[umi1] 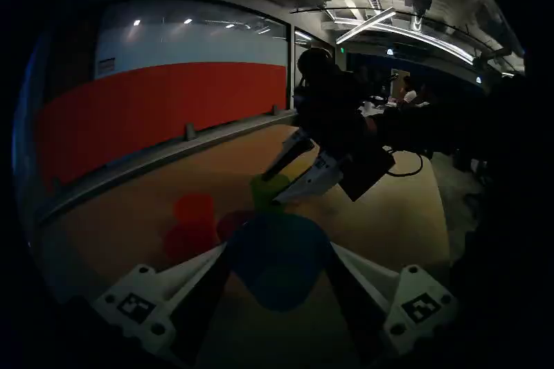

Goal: Pour water

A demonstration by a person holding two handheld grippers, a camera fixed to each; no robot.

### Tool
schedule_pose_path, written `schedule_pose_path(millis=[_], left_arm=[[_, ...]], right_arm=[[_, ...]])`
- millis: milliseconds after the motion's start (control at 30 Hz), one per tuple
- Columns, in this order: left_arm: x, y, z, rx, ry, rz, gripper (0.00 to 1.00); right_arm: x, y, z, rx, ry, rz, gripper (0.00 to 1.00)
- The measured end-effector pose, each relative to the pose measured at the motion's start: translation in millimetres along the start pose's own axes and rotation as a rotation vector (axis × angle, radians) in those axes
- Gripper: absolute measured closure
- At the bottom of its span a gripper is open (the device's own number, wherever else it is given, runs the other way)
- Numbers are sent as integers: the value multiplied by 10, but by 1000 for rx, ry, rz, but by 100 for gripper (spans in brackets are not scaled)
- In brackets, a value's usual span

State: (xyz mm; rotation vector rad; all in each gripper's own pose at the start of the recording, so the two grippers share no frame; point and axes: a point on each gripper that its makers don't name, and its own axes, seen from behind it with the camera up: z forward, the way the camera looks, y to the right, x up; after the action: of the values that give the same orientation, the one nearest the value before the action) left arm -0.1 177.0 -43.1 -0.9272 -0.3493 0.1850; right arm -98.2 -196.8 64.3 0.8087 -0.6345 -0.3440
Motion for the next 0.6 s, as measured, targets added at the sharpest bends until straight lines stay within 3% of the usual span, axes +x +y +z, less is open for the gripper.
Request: schedule_pose_path(millis=[200, 600], left_arm=[[23, 13, -17, 3, 4, 5, 12], [132, 34, -78, 23, 22, 21, 12]], right_arm=[[213, -11, -179, 7, 53, 28, 4], [407, -120, -512, -4, 114, -9, 4]])
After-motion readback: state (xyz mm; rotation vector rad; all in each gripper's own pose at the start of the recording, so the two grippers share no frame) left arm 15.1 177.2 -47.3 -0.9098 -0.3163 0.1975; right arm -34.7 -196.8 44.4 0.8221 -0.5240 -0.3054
